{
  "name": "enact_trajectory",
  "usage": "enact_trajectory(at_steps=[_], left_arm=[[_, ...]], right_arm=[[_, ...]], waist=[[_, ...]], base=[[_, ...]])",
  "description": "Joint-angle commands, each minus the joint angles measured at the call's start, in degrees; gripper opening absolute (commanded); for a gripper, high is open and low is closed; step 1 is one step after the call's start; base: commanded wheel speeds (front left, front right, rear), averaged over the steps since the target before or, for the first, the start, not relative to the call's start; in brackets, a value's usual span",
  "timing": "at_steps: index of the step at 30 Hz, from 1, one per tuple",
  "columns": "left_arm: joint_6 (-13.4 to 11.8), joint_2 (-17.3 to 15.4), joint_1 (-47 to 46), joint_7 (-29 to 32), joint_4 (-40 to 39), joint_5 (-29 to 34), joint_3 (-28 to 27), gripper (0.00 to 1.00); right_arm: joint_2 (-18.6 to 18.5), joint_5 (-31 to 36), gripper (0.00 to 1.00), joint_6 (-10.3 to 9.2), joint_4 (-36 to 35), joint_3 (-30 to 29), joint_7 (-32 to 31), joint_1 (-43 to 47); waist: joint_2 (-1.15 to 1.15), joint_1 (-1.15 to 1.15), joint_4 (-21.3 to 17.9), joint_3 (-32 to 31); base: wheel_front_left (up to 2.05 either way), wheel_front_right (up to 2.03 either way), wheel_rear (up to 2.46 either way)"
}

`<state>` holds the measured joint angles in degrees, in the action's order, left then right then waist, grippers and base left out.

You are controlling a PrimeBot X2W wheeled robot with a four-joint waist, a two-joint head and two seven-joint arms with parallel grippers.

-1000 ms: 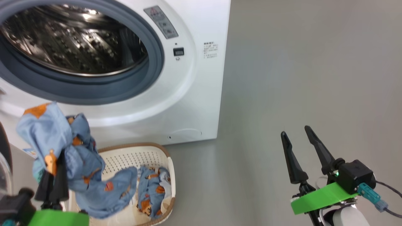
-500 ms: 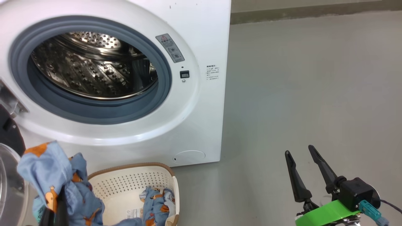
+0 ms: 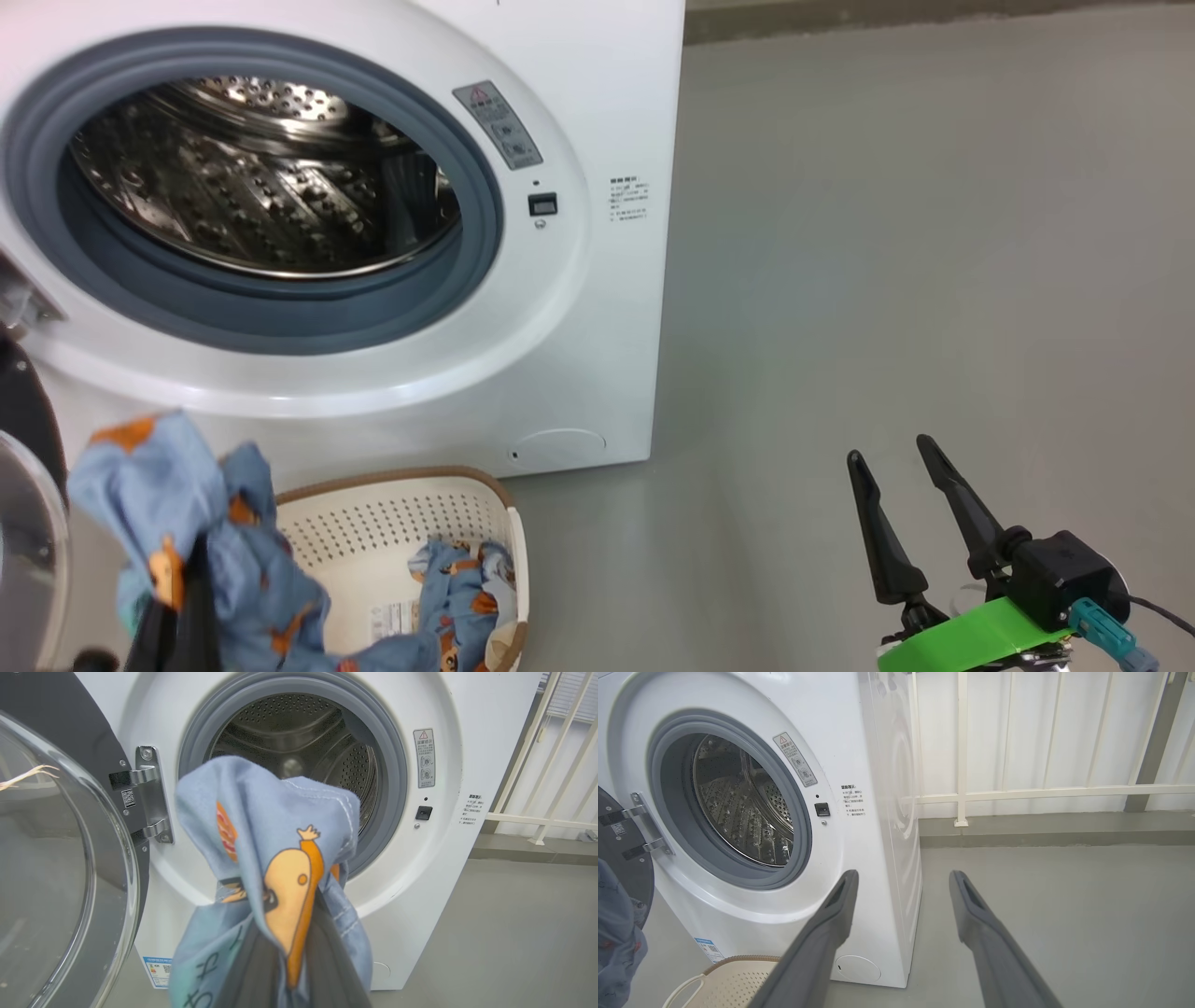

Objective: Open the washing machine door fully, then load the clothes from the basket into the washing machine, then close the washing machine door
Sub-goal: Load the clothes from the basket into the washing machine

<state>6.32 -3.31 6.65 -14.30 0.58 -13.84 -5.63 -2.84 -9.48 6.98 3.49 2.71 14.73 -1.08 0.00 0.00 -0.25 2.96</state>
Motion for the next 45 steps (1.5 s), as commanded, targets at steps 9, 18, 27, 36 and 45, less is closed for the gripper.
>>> enact_trajectory(at_steps=[9,18,27,36,45], left_arm=[[1.05,-3.03,-14.88,-0.7,2.65,-1.73,-1.15,0.0],[1.15,-8.56,-30.93,-0.7,8.53,-4.13,-0.15,0.0],[1.16,-15.09,-45.71,-0.7,15.45,-7.7,2.2,0.0],[1.16,-20.27,-61.36,1.1,26.03,-10.56,7.92,0.0],[1.16,-23.25,-75.21,8.9,35.57,-12.39,14.01,0.0]], right_arm=[[-0.04,-1.31,1.0,0.51,-2.2,2.11,0.27,-3.58],[-0.04,-2.2,1.0,0.51,-3.97,2.26,0.27,-5.96],[-0.04,-3.31,1.0,0.51,-6.06,3.35,0.27,-9.48],[-0.04,-4.21,1.0,0.51,-6.65,4.55,0.27,-12.62],[-0.04,-5.99,1.0,0.51,-5.96,7.72,0.27,-14.61]], waist=[[0.0,0.0,-2.22,7.28],[0.0,0.0,-4.77,16.5],[0.0,0.0,-7.17,26.98],[0.0,0.0,-8.79,35.55],[0.0,0.0,-11.02,39.94]], base=[[0.0,0.0,0.0],[0.0,0.0,0.0],[0.0,0.0,0.0],[0.0,0.0,0.0],[0.0,0.0,0.0]])
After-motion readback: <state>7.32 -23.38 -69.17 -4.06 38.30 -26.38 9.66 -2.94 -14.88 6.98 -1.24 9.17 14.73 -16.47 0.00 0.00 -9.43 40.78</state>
